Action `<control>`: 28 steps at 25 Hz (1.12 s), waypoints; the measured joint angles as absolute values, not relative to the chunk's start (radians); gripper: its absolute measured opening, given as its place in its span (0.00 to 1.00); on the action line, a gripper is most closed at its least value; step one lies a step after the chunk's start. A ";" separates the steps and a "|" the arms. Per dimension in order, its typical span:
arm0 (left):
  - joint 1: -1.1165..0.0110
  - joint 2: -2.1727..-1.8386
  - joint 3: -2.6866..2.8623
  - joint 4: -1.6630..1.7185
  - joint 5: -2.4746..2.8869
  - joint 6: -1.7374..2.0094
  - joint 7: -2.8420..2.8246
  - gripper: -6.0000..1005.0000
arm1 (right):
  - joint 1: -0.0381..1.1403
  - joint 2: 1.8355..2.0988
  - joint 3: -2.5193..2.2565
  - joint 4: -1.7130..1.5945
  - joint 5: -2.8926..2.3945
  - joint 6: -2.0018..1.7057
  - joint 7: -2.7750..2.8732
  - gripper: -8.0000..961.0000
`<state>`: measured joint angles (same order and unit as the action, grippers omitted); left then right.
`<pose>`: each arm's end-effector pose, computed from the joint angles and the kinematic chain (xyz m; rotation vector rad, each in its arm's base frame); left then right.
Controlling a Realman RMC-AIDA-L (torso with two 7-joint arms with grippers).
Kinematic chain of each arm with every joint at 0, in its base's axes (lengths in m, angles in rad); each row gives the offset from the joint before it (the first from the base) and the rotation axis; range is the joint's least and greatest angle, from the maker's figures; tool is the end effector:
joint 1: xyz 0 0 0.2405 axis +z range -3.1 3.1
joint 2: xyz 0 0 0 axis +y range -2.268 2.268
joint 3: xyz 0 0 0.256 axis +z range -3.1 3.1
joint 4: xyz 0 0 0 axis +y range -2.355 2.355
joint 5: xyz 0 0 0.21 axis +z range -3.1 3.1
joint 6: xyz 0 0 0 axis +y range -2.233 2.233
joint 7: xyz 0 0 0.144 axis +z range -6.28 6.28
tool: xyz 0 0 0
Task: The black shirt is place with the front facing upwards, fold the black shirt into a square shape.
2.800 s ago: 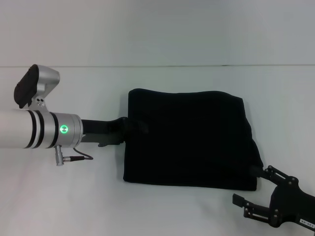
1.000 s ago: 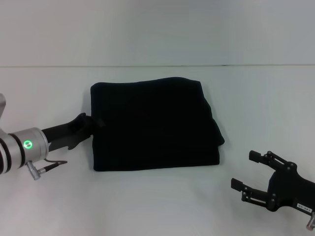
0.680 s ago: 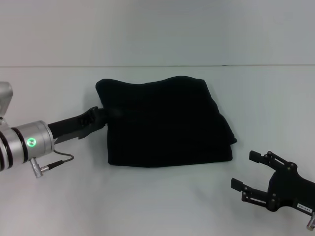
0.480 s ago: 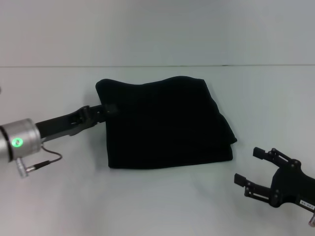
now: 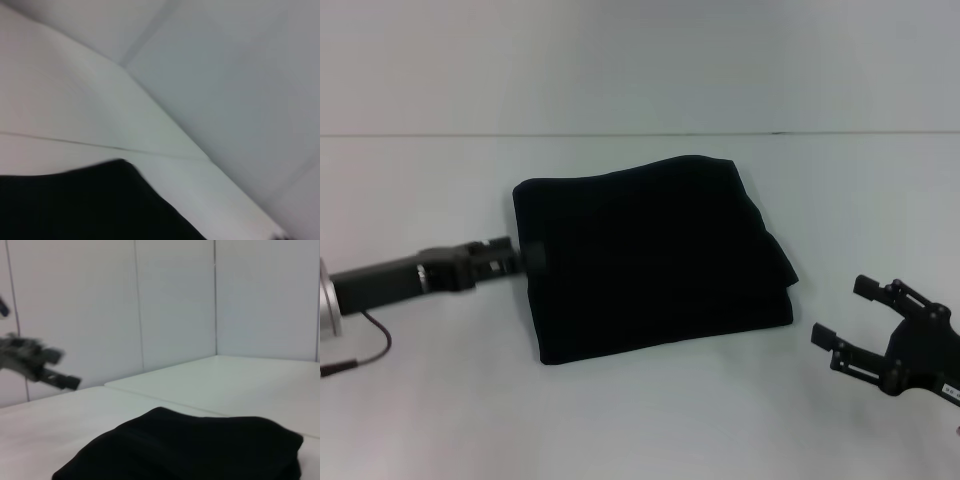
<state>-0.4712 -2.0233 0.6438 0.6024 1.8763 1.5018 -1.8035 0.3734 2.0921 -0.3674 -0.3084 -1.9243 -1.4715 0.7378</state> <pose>-0.2917 0.3315 0.0287 -2.3846 -1.2915 -0.9093 0.3295 0.2719 -0.0259 -2.3309 0.4837 0.7719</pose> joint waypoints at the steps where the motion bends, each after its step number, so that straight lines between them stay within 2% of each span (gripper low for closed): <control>1: -0.466 -2.028 0.647 0.610 1.891 1.538 -1.741 0.86 | 0.376 2.092 -0.360 -0.308 -1.924 -1.471 0.738 0.96; 2: -0.466 -2.028 0.647 0.610 1.891 1.538 -1.741 0.87 | 0.380 2.093 -0.350 -0.308 -1.924 -1.470 0.738 0.96; 3: -0.451 -2.044 0.654 0.617 1.928 1.580 -1.615 0.88 | 0.380 2.093 -0.350 -0.308 -1.924 -1.470 0.738 0.96; 12: -0.362 -2.107 0.645 0.628 1.969 1.570 -1.260 0.97 | 0.399 2.094 -0.346 -0.275 -1.928 -1.397 0.731 0.96; 28: -0.360 -2.107 0.643 0.617 1.984 1.500 -1.250 0.96 | 0.397 2.094 -0.350 -0.249 -1.931 -1.343 0.727 0.96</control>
<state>-0.3604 -2.1073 0.6428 0.6166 1.9842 1.5003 -1.2497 0.3971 2.0937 -0.3499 -0.2493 -1.9313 -1.3432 0.7271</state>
